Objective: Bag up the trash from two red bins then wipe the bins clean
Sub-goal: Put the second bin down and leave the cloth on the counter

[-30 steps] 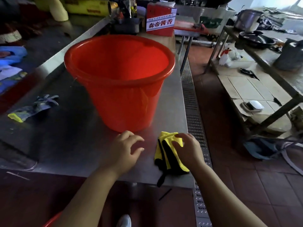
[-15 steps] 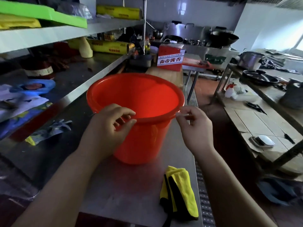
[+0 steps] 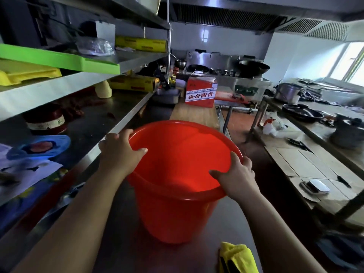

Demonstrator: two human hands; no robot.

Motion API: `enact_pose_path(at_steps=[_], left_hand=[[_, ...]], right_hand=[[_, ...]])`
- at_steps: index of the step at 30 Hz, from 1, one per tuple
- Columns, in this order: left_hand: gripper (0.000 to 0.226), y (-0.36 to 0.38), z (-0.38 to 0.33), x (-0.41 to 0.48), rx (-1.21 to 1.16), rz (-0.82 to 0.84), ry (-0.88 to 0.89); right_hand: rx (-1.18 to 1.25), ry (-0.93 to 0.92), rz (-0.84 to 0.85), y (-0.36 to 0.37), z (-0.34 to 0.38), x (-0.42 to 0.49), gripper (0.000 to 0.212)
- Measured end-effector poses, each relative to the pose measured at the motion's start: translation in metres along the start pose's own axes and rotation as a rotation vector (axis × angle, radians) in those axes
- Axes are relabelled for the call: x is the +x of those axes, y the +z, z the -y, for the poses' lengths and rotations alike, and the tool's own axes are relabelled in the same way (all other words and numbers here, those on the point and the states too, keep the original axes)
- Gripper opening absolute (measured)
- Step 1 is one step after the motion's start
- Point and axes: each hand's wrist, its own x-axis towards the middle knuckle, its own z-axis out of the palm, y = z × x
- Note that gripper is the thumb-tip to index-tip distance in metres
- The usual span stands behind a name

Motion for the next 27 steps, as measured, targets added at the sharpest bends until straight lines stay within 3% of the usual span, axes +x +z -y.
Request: enact_pose_path(at_steps=[4, 7, 12, 27], left_hand=[[0.083, 0.011, 0.005, 0.006, -0.099, 0.22, -0.129], [0.077, 0.014, 0.007, 0.008, -0.21, 0.228, -0.142], [0.067, 0.011, 0.013, -0.003, -0.373, 0.147, -0.14], [0.062, -0.043, 0.022, -0.143, -0.493, -0.214, -0.008]], right_hand=[[0.078, 0.075, 0.007, 0.008, -0.003, 0.009, 0.091], [0.128, 0.076, -0.018, 0.007, -0.007, 0.01, 0.081], [0.297, 0.074, -0.124, 0.007, -0.013, 0.004, 0.031], [0.404, -0.05, -0.297, -0.031, -0.049, -0.106, 0.023]])
